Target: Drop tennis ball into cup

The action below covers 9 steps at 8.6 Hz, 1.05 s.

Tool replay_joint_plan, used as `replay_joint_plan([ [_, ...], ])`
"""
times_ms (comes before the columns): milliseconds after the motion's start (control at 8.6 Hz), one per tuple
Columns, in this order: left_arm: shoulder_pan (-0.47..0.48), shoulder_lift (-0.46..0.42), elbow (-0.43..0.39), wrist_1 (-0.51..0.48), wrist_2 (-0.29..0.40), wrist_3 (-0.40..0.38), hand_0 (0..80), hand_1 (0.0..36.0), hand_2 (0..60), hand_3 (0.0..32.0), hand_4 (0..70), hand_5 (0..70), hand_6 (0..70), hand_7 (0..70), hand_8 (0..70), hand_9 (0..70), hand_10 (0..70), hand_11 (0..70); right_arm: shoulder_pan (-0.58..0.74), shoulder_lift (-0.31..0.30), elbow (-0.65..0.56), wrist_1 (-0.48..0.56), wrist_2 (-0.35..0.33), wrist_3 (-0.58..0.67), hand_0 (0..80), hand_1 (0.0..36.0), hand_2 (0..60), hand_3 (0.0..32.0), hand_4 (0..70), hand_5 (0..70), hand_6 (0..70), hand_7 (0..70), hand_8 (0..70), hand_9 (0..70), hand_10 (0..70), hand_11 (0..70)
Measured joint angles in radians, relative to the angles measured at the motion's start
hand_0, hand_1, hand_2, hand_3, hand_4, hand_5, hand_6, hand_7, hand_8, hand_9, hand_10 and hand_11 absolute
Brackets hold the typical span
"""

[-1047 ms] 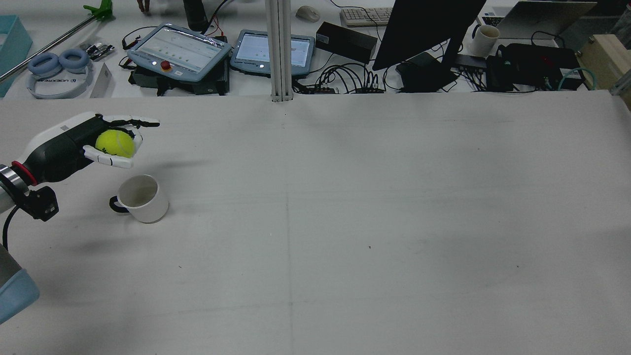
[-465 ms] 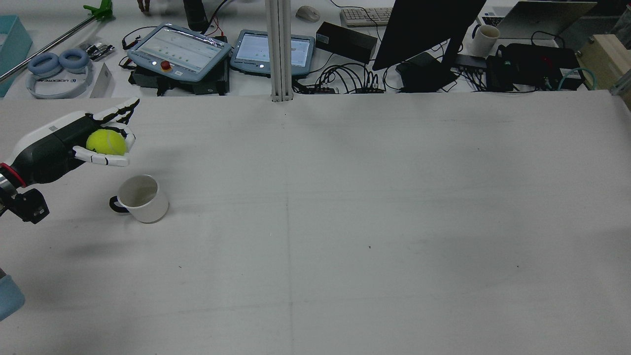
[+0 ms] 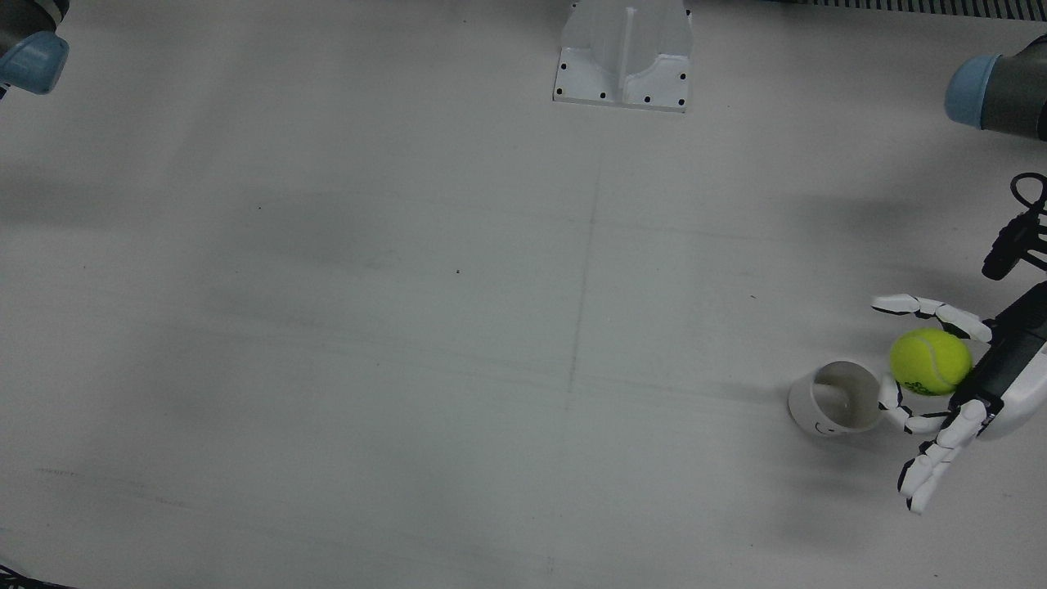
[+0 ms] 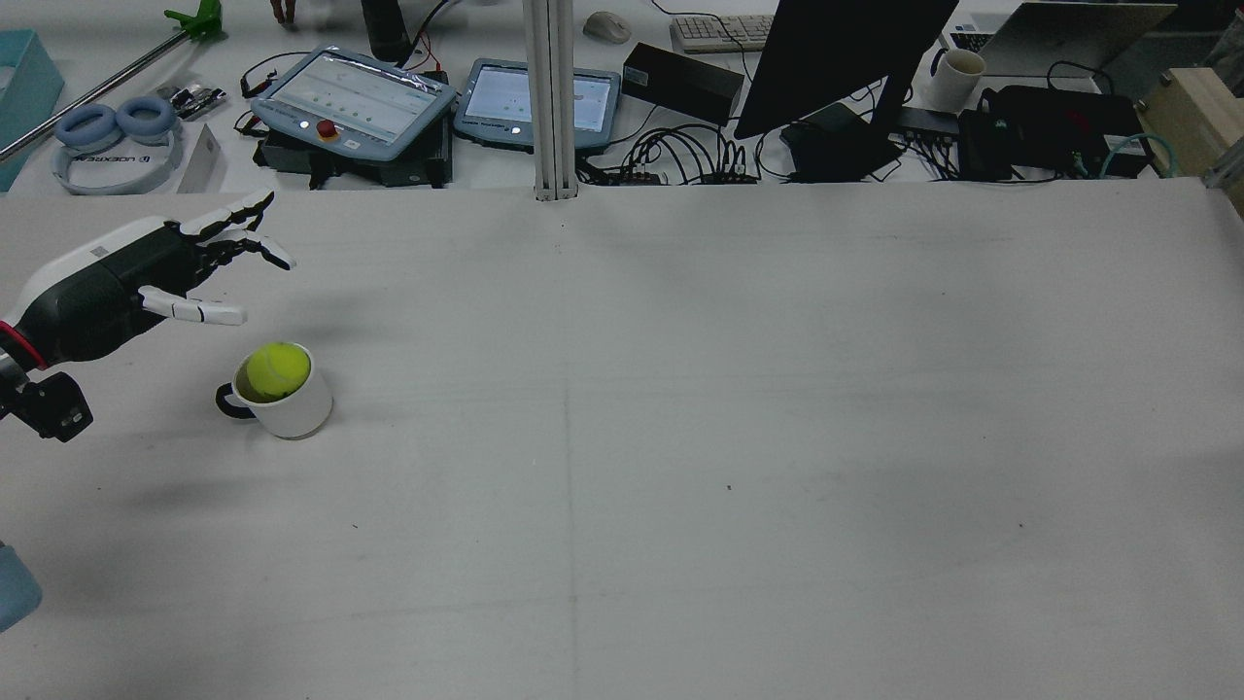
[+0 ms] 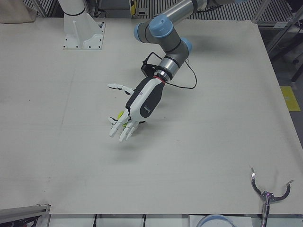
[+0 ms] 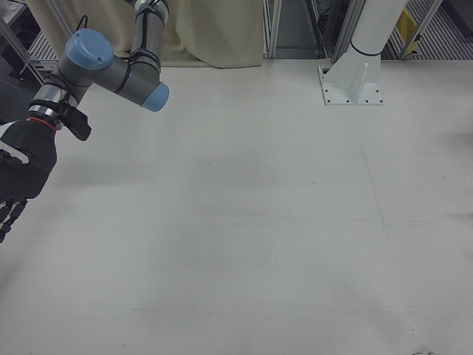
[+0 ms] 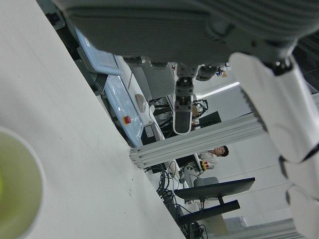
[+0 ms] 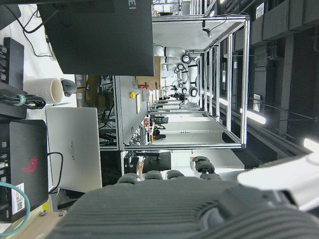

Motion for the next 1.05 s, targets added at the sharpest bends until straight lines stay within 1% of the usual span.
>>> replay_joint_plan([
  [116, 0.001, 0.001, 0.000, -0.002, 0.000, 0.000, 39.6, 13.1, 16.3, 0.0, 7.5, 0.0, 0.3, 12.9, 0.0, 1.1, 0.0, 0.0, 0.000, 0.000, 0.000, 0.000, 0.000, 0.000, 0.0, 0.0, 0.0, 0.0, 0.0, 0.0, 0.0, 0.0, 0.0, 0.0, 0.0, 0.0],
  [233, 0.001, 0.001, -0.001, -0.003, 0.000, 0.000, 39.5, 13.4, 17.0, 0.0, 7.9, 0.0, 0.2, 14.1, 0.0, 1.4, 0.0, 0.0, 0.000, 0.000, 0.000, 0.000, 0.000, 0.000, 0.0, 0.0, 0.0, 0.0, 0.0, 0.0, 0.0, 0.0, 0.0, 0.0, 0.0, 0.0],
  [349, 0.001, 0.001, -0.002, -0.003, 0.000, -0.001, 38.2, 12.8, 18.7, 0.0, 8.5, 0.0, 0.4, 16.2, 0.0, 1.8, 0.0, 0.0, 0.000, 0.000, 0.000, 0.000, 0.000, 0.000, 0.0, 0.0, 0.0, 0.0, 0.0, 0.0, 0.0, 0.0, 0.0, 0.0, 0.0, 0.0],
  [465, -0.001, 0.001, -0.014, -0.003, 0.002, -0.007, 37.5, 12.7, 20.0, 0.0, 6.7, 0.0, 0.9, 16.2, 0.0, 1.8, 0.0, 0.0, 0.000, 0.000, 0.000, 0.000, 0.000, 0.000, 0.0, 0.0, 0.0, 0.0, 0.0, 0.0, 0.0, 0.0, 0.0, 0.0, 0.0, 0.0],
  [581, -0.014, -0.001, -0.044, 0.007, 0.002, -0.029, 38.8, 13.4, 15.7, 0.0, 1.2, 0.0, 0.0, 15.9, 0.0, 1.7, 0.0, 0.0, 0.000, 0.000, 0.000, 0.000, 0.000, 0.000, 0.0, 0.0, 0.0, 0.0, 0.0, 0.0, 0.0, 0.0, 0.0, 0.0, 0.0, 0.0],
  [698, -0.067, -0.010, -0.067, 0.032, 0.003, -0.046, 43.8, 16.0, 13.0, 0.0, 0.0, 0.1, 0.1, 13.3, 0.0, 1.2, 0.0, 0.0, 0.000, 0.000, 0.000, 0.000, 0.000, 0.000, 0.0, 0.0, 0.0, 0.0, 0.0, 0.0, 0.0, 0.0, 0.0, 0.0, 0.0, 0.0],
  [814, -0.149, -0.027, -0.077, 0.074, 0.003, -0.055, 47.4, 20.5, 12.5, 0.0, 0.0, 0.0, 0.0, 11.9, 0.0, 0.9, 0.0, 0.0, 0.000, 0.000, 0.000, 0.000, 0.000, -0.001, 0.0, 0.0, 0.0, 0.0, 0.0, 0.0, 0.0, 0.0, 0.0, 0.0, 0.0, 0.0],
  [930, -0.240, -0.040, -0.070, 0.110, 0.004, -0.058, 49.7, 23.2, 12.4, 0.0, 0.0, 1.4, 0.4, 11.3, 0.0, 0.8, 0.0, 0.0, 0.000, 0.000, 0.001, 0.000, 0.000, -0.001, 0.0, 0.0, 0.0, 0.0, 0.0, 0.0, 0.0, 0.0, 0.0, 0.0, 0.0, 0.0],
  [1047, -0.325, -0.055, -0.060, 0.153, 0.004, -0.061, 55.3, 28.8, 11.2, 0.0, 0.0, 2.6, 0.0, 11.7, 0.0, 0.9, 0.0, 0.0, 0.000, 0.000, 0.001, 0.000, 0.000, -0.001, 0.0, 0.0, 0.0, 0.0, 0.0, 0.0, 0.0, 0.0, 0.0, 0.0, 0.0, 0.0],
])
